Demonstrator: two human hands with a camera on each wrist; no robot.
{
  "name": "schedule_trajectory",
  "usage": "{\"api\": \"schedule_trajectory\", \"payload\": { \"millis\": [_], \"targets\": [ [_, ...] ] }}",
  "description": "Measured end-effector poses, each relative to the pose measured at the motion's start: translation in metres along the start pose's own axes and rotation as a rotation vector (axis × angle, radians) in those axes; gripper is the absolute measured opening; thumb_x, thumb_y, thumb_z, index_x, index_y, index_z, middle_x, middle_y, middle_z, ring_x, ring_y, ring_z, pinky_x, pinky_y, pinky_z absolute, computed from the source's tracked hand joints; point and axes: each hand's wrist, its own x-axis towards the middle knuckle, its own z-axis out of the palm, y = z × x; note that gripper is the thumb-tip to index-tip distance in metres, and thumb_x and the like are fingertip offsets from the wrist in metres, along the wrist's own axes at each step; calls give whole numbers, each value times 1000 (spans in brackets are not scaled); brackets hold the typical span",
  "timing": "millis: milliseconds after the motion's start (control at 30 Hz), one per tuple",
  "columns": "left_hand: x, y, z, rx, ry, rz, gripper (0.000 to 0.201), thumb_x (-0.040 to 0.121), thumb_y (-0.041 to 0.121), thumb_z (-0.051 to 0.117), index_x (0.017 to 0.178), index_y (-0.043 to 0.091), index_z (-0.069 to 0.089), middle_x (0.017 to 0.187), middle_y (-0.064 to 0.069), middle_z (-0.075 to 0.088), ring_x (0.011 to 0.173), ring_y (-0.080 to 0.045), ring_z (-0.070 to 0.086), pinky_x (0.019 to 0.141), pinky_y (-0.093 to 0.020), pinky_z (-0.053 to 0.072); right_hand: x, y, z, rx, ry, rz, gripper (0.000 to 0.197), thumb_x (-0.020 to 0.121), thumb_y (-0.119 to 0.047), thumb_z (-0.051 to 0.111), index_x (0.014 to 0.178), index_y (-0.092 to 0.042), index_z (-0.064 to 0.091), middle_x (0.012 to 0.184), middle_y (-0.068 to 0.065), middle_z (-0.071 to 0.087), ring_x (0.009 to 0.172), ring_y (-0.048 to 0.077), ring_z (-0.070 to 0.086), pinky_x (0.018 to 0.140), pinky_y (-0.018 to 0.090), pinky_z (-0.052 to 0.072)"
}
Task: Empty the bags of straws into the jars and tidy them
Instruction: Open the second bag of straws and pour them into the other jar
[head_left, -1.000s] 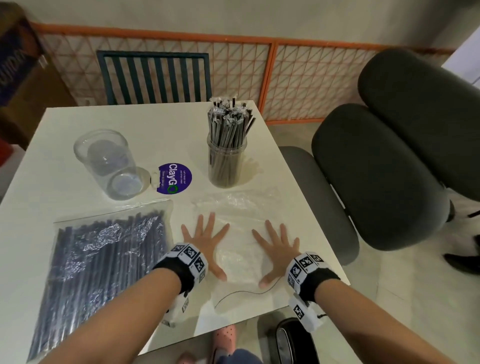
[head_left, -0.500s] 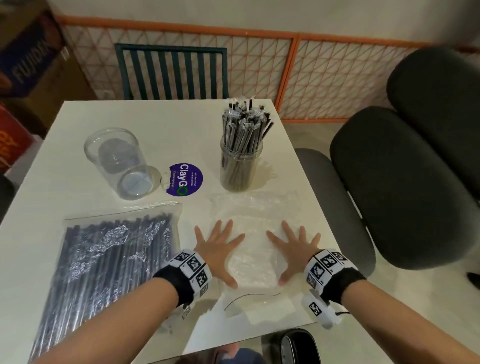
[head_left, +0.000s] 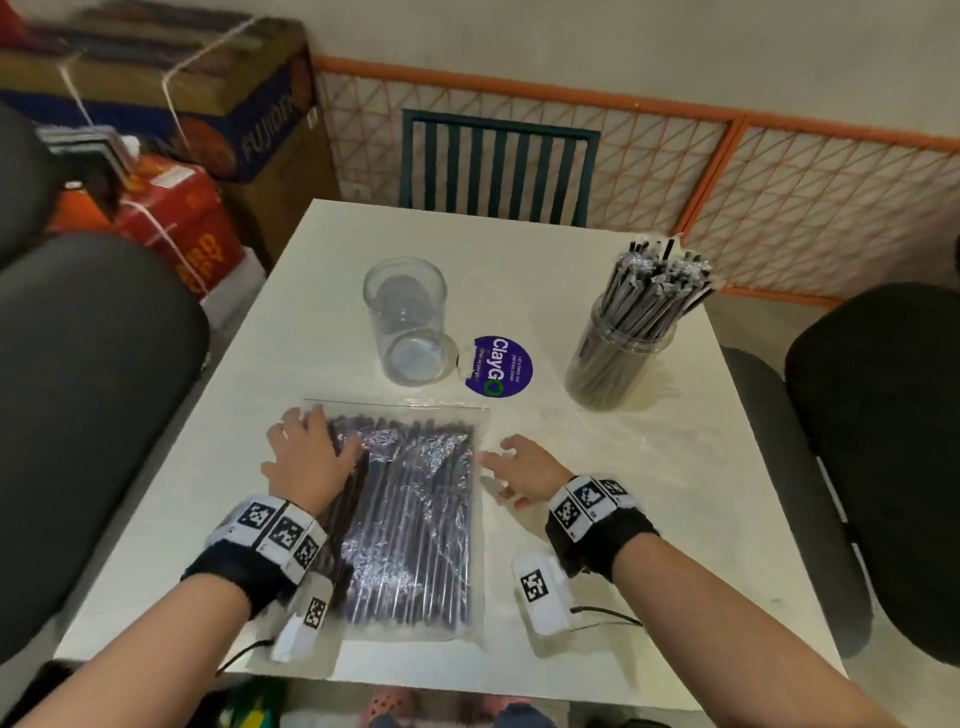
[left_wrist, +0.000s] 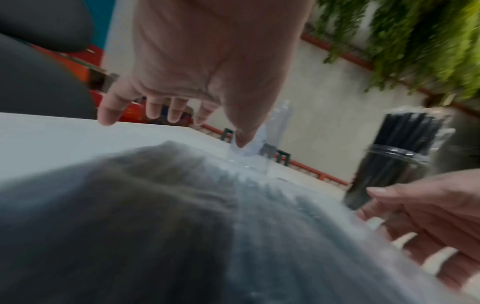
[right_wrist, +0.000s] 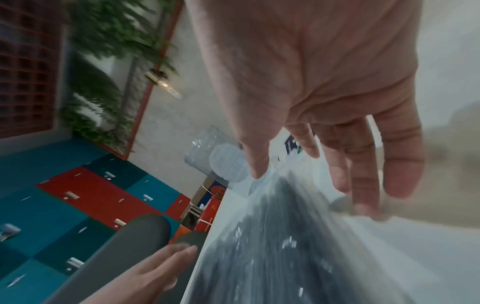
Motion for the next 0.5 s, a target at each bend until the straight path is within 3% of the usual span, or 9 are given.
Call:
{"api": "schedule_trajectory", "payload": {
  "millis": [67,167,233,267,333,433,500],
  "targets": [
    [5,-28,-6,-24,-65,-157,80,85,53,54,144,7,24,146,-20,27,133,-40,27,103,-54,32,13,-3,21,-2,38,21,75,82,-47,63,135,-2,34,91,10,54,70,20,50,55,26,38],
    [13,-53,-5,-77,-212,-176,90,80,57,60,140,-3,29,141,-24,38,128,-40,40,105,-45,36,21,-13,40,-22,105,15,87,72,-48,74,134,-1,35,104,9,50,74,16,51,58,23,38],
    [14,-54,-8,-210,-282,-136,78,80,43,68,134,-4,37,136,-24,47,121,-37,49,101,-40,42,20,-22,46,-73,123,26,74,76,-38,74,131,0,40,113,12,51,90,23,57,69,23,41],
    [15,-55,-10,-264,-300,-117,69,81,35,69,131,-4,41,132,-23,51,118,-35,52,99,-38,44,18,-25,46,-100,124,28,58,79,-32,71,122,0,49,111,13,54,94,26,58,70,23,42],
    [14,-54,-18,-343,-351,-108,63,85,26,67,132,-6,40,135,-22,50,120,-34,51,98,-36,41,11,-32,47,-57,116,11,30,81,-24,69,97,-1,58,96,11,61,83,22,58,65,23,43],
    [17,-52,-38,-495,-327,-74,64,86,21,65,138,-3,36,142,-22,44,124,-33,49,103,-40,39,-4,-44,41,194,84,-110,25,79,-11,69,102,-6,60,97,8,64,88,20,60,80,31,48],
    [19,-50,-55,-545,-248,-1,58,85,20,67,132,-1,40,138,-25,45,115,-30,51,98,-37,40,-23,-55,33,294,77,-216,19,79,-5,67,94,-13,59,88,5,61,81,18,58,69,30,47]
  ]
}}
